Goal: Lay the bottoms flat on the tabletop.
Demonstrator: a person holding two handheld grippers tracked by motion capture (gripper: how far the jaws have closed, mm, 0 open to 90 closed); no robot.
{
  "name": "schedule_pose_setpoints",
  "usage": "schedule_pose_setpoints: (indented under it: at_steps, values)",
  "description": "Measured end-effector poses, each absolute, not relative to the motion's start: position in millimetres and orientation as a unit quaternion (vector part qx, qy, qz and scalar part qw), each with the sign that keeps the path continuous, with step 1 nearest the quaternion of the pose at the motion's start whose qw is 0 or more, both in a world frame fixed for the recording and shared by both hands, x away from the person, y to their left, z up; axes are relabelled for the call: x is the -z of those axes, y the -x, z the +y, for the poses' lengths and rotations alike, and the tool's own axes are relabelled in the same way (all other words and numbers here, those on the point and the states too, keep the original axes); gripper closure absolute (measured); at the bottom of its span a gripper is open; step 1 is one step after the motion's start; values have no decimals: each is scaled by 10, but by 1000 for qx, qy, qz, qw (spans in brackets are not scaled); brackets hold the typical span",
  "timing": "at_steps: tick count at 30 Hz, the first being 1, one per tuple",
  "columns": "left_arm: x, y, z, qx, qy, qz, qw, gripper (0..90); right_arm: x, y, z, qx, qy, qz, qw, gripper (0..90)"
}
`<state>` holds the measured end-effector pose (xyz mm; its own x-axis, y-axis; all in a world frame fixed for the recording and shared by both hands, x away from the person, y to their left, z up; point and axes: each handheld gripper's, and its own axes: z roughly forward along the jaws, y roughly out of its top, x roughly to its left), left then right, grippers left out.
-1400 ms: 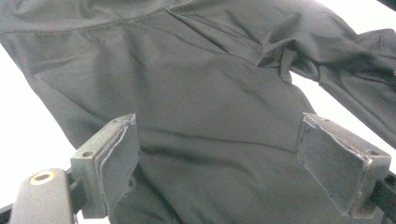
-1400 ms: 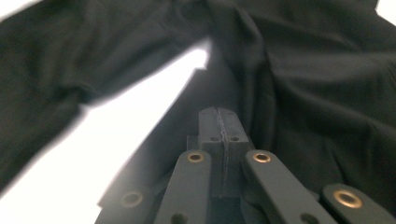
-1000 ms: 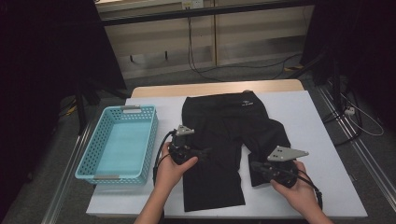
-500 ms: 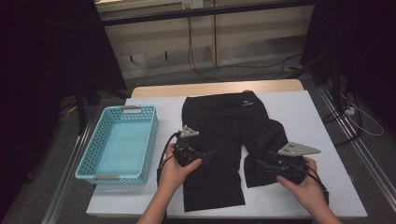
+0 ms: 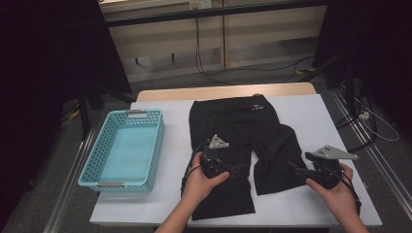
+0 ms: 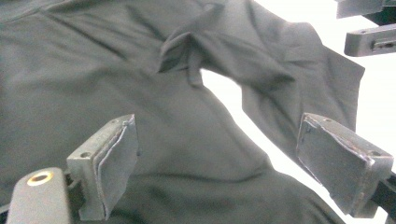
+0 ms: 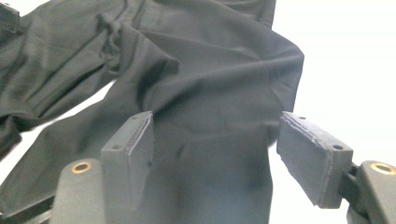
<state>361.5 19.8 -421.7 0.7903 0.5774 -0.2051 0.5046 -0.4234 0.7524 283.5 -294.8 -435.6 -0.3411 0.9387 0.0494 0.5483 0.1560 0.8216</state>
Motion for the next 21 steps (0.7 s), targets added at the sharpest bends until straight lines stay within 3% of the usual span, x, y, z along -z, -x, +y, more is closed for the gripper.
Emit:
schedule_pose_setpoints:
  at_steps: [21]
  values:
    - [4363, -3516, -329, -44, -876, 257, 406, 246, 4409, -2710, -3185, -374, -550, 699, 263, 243]
